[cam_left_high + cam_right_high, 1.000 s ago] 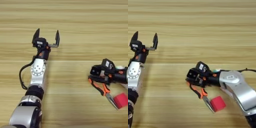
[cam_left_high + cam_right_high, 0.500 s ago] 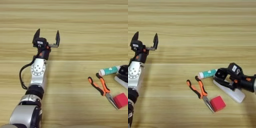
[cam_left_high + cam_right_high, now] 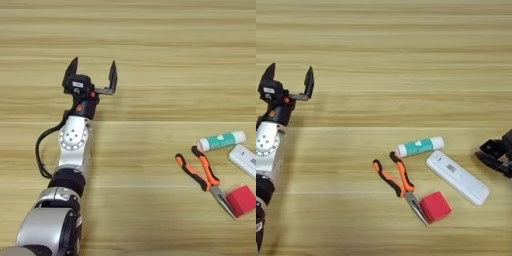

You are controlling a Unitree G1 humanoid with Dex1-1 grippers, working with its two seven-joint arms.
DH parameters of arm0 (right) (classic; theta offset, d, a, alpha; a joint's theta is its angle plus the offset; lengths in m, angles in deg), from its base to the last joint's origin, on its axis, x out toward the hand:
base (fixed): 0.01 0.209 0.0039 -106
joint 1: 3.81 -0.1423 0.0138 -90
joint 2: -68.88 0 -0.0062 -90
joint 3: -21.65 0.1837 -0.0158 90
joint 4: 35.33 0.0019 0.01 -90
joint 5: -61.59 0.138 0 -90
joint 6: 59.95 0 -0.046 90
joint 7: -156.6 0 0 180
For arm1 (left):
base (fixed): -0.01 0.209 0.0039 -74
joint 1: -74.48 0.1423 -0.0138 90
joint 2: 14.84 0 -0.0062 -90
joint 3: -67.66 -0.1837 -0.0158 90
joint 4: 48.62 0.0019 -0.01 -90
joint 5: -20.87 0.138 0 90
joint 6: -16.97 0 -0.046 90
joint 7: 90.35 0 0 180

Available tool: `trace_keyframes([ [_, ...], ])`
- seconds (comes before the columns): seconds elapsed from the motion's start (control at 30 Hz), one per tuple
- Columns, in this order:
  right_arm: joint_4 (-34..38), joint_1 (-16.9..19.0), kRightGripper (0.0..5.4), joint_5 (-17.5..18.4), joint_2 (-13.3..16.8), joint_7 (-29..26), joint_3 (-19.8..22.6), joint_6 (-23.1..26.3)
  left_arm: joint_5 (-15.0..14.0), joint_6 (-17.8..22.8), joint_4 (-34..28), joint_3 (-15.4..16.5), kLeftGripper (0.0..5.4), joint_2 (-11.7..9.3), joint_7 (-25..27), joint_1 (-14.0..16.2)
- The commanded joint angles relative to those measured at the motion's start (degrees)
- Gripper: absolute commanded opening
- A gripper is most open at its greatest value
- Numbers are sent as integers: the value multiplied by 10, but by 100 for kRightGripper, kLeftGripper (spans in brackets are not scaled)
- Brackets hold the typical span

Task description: Move the objects on the table

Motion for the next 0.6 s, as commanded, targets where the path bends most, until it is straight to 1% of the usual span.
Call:
trace_keyframes([
  [0.03, -34, -25, 248, -8, -10, 6, -14, -14, -4, -2, 6, 2, 540, -2, 4, -7],
  [0.17, -54, -31, 248, -9, -16, 4, -22, -22, -4, -3, 7, 3, 540, -2, 5, -8],
  [0.6, -68, -31, 248, -9, -23, 6, -29, -29, -5, -4, 10, 7, 540, -2, 8, -9],
])
